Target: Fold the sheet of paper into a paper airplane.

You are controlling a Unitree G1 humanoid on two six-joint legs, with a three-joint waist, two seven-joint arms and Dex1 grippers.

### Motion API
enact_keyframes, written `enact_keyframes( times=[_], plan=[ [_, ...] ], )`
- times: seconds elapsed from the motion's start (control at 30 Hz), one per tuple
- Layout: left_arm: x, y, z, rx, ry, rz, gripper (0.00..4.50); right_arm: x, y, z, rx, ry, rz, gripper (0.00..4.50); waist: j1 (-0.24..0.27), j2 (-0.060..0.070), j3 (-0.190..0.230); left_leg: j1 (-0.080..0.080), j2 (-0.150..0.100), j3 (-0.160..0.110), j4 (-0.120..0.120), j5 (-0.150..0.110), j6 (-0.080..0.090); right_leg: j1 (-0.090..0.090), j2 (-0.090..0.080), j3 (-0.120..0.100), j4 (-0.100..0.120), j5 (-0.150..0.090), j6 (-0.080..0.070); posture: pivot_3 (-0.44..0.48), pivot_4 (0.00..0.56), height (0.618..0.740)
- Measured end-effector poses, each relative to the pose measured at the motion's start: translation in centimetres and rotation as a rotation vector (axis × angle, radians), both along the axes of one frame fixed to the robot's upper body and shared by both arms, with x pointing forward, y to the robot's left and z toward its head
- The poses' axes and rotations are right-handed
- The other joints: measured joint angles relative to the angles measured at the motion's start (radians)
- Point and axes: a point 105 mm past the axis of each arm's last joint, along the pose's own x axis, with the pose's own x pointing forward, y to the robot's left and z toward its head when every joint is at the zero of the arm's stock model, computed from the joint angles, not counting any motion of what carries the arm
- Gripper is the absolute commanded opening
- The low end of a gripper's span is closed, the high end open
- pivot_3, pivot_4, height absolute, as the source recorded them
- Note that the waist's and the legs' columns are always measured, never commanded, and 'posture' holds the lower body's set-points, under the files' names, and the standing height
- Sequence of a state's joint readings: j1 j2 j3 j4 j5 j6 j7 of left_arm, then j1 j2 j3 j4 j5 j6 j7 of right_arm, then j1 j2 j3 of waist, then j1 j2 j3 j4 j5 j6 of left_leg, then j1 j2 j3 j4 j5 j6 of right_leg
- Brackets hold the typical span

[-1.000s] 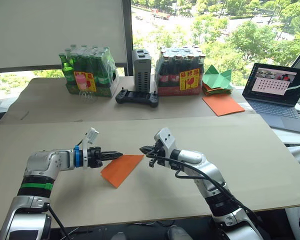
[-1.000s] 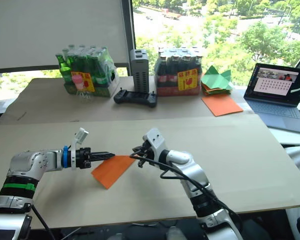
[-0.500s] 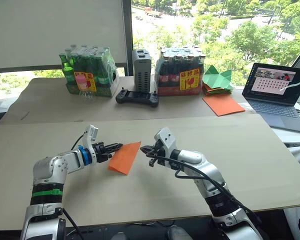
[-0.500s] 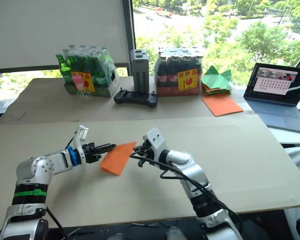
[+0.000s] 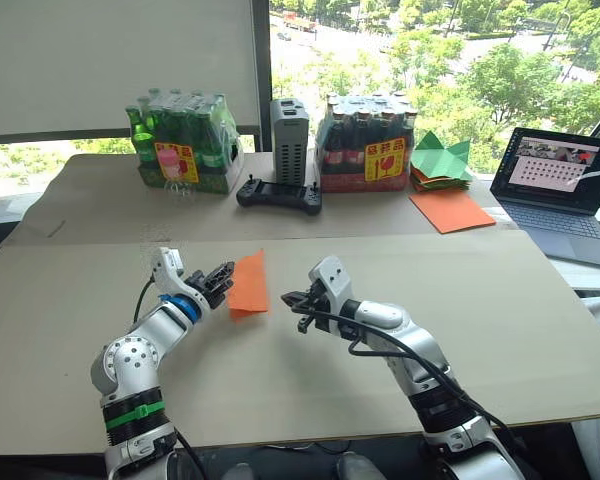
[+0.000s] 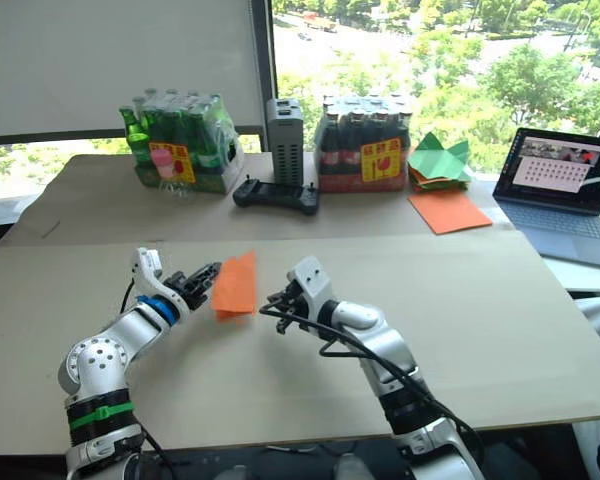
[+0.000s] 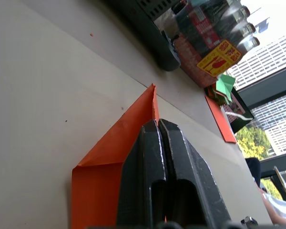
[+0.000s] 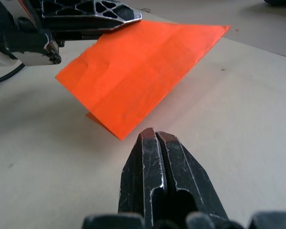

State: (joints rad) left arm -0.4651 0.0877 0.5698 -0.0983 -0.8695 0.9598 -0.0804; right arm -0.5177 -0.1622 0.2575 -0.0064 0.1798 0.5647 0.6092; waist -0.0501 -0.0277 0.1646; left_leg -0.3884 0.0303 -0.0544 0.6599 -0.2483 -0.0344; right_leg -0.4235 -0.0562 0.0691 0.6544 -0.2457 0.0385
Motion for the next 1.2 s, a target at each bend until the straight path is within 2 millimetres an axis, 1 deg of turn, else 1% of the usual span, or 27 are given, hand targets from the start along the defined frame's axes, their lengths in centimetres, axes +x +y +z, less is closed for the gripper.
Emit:
enact_keyframes(
  times=[0.13,0.17,0.3,0.37,0.53,0.7,0.73,0.8,0.9,0.93,1.07,1.13,1.17,1.2],
  plan=[
    [-0.2,0.7,0.1,-0.018,0.018,0.129,0.02,0.0,0.1,0.1,0.007,-0.009,0.002,0.0,0.001,0.0,0.0,0.0,0.0,0.0,0.0,0.0,0.0,0.0,0.0,0.0,-0.001,0.0,0.0,0.0,0.15,0.74],
    [-0.3,1.0,-0.2,-0.014,0.03,0.164,0.02,0.0,0.1,0.1,0.008,-0.008,0.002,0.0,0.002,0.0,0.0,0.0,0.0,0.0,0.0,0.0,0.0,0.0,0.0,0.0,-0.001,0.0,0.0,0.0,0.15,0.74],
    [-0.9,2.1,-2.5,0.009,0.116,0.275,0.02,0.0,0.3,-0.1,0.013,-0.002,0.002,0.0,0.004,0.0,0.0,0.0,0.0,0.0,0.0,0.0,0.0,0.0,0.0,0.0,-0.001,0.0,0.0,0.0,0.15,0.74],
    [-1.0,2.8,-3.3,0.014,0.159,0.336,0.02,0.0,0.3,0.0,0.015,-0.004,0.003,0.0,0.005,0.0,0.0,0.0,0.0,0.0,0.0,0.0,0.0,0.0,0.0,0.0,-0.001,0.0,0.0,0.0,0.15,0.74],
    [-1.1,3.6,-4.3,-0.003,0.226,0.43,0.02,0.1,0.5,-0.3,0.022,0.004,0.004,0.0,0.005,0.0,0.0,0.0,0.0,0.0,0.0,0.0,0.0,0.001,0.0,0.0,-0.003,0.0,0.0,0.0,0.15,0.74],
    [-1.1,4.3,-4.5,-0.05,0.244,0.479,1.5,0.1,0.7,-0.4,0.025,0.009,0.009,0.0,0.005,0.0,0.0,0.0,0.0,0.0,0.0,0.0,0.0,0.001,0.0,0.0,-0.003,0.0,0.001,0.0,0.15,0.74],
    [-1.1,4.3,-4.5,-0.055,0.243,0.476,1.89,0.1,0.7,-0.4,0.026,0.009,0.01,0.0,0.005,0.0,0.0,0.0,0.0,0.0,0.0,0.0,0.0,0.001,0.0,0.0,-0.004,0.0,0.001,0.0,0.15,0.74],
    [-1.0,4.3,-4.2,-0.069,0.23,0.464,2.52,0.0,0.8,-0.3,0.027,0.005,0.014,0.0,0.005,0.0,0.0,-0.001,0.0,0.0,0.0,0.0,0.0,0.001,0.0,0.0,-0.004,0.001,0.001,0.0,0.15,0.74],
    [-0.8,4.6,-3.2,-0.074,0.193,0.44,2.52,-0.1,1.0,0.0,0.025,-0.031,0.03,0.0,0.005,0.0,0.0,-0.001,0.0,0.0,0.0,0.0,0.0,0.001,0.0,0.0,-0.004,0.001,0.001,0.0,0.15,0.74],
    [-0.7,4.8,-2.4,-0.072,0.166,0.42,2.52,-0.3,1.3,0.1,0.006,-0.074,0.051,0.0,0.004,0.0,0.0,0.0,0.0,0.0,0.0,0.0,0.0,0.001,0.0,0.0,-0.004,0.001,0.001,0.0,0.15,0.74],
    [-0.8,5.3,-1.1,-0.05,0.115,0.363,2.52,-0.9,2.1,0.3,-0.054,-0.192,0.105,0.0,0.003,0.0,0.0,0.0,0.0,0.0,0.0,0.0,0.0,0.001,0.0,0.0,-0.005,0.001,0.001,0.0,0.15,0.74],
    [-1.0,6.0,-0.3,-0.025,0.088,0.329,2.56,-1.4,2.5,0.3,-0.088,-0.256,0.139,0.61,0.003,0.0,0.0,0.0,0.0,0.0,0.0,0.0,-0.001,0.001,0.001,0.0,-0.004,0.001,0.001,0.0,0.15,0.74],
    [-1.1,6.4,0.2,-0.013,0.07,0.318,2.56,-1.6,2.8,0.3,-0.097,-0.28,0.155,0.81,0.002,0.0,0.0,0.0,0.0,0.0,0.0,0.0,-0.001,0.001,0.001,0.0,-0.004,0.001,0.001,0.0,0.15,0.74],
    [-1.2,6.7,0.6,-0.002,0.056,0.309,2.56,-1.9,3.1,0.3,-0.103,-0.298,0.17,1.23,0.002,0.0,0.0,0.0,0.0,0.0,0.0,0.0,-0.001,0.001,0.001,0.0,-0.004,0.001,0.001,0.0,0.15,0.74]
  ],
)
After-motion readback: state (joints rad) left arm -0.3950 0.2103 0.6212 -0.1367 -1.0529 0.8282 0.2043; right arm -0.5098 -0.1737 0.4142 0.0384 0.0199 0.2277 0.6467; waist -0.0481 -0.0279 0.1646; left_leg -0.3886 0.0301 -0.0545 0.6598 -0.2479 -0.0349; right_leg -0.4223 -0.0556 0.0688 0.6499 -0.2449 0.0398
